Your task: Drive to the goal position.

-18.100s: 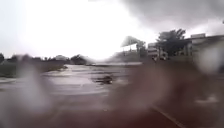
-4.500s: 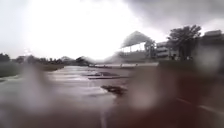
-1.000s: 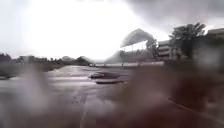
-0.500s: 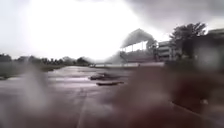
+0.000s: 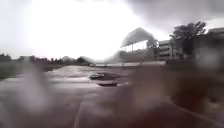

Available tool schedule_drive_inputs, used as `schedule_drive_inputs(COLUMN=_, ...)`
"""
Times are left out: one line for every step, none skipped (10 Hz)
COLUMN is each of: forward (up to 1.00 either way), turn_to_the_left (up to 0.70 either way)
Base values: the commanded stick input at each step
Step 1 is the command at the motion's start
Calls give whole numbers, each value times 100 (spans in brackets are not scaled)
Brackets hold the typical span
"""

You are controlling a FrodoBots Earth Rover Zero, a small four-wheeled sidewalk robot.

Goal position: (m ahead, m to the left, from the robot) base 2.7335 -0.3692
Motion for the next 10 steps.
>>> schedule_drive_inputs(forward=45, turn_to_the_left=0)
schedule_drive_inputs(forward=45, turn_to_the_left=0)
schedule_drive_inputs(forward=45, turn_to_the_left=0)
schedule_drive_inputs(forward=45, turn_to_the_left=0)
schedule_drive_inputs(forward=45, turn_to_the_left=0)
schedule_drive_inputs(forward=45, turn_to_the_left=0)
schedule_drive_inputs(forward=45, turn_to_the_left=0)
schedule_drive_inputs(forward=45, turn_to_the_left=0)
schedule_drive_inputs(forward=45, turn_to_the_left=0)
schedule_drive_inputs(forward=45, turn_to_the_left=0)
